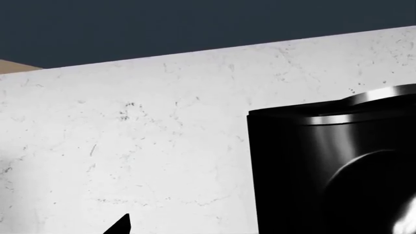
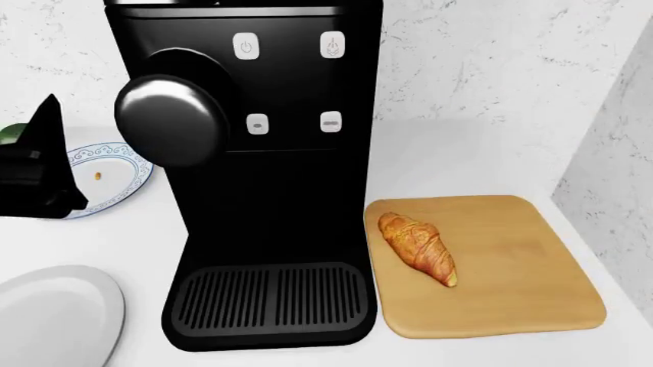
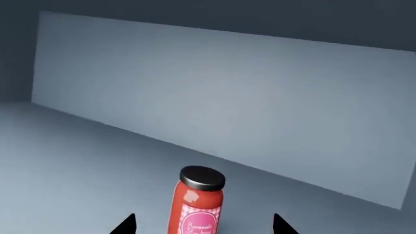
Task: From the different types of pastries on the counter, select a croissant and place it on the cutting board. Then retrieve a jar of jam from the cabinet and place it alongside the croissant on the cutting board.
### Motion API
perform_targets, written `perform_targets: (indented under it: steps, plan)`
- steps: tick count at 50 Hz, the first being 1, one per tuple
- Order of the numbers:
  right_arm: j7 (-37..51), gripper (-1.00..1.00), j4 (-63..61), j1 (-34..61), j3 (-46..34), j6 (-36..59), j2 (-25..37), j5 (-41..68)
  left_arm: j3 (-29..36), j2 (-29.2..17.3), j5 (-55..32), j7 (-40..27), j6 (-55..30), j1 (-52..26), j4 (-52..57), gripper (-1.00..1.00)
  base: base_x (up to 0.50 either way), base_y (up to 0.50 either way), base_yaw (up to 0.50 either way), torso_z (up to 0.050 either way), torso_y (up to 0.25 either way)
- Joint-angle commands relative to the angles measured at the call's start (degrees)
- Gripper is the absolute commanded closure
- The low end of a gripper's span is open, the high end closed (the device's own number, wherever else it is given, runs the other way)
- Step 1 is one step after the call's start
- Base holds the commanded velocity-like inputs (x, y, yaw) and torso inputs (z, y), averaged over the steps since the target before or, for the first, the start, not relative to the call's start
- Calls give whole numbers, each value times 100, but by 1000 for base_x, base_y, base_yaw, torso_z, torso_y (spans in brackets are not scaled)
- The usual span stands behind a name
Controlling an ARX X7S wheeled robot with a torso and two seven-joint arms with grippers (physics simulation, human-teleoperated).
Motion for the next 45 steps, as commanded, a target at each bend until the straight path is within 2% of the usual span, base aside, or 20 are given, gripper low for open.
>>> perform_targets:
  steps: [1, 13, 31, 45]
  plan:
    - [-242, -100, 82, -119, 300, 238, -140, -540, 115, -10, 23, -23, 4, -60, 2, -100, 0, 0, 0, 0, 0]
    - [7, -100, 212, -386, 683, 52, -254, -534, 166, -22, 23, -44, 9, -76, 11, -100, 0, 0, 0, 0, 0]
    - [-22, -100, 1007, -450, 465, -658, -446, -711, 137, 25, 239, 101, 1, 80, 26, -100, 0, 0, 0, 0, 0]
    - [5, -100, 1350, -545, 657, -887, -656, -583, 95, 50, 314, 165, 26, 151, -4, -100, 0, 0, 0, 0, 0]
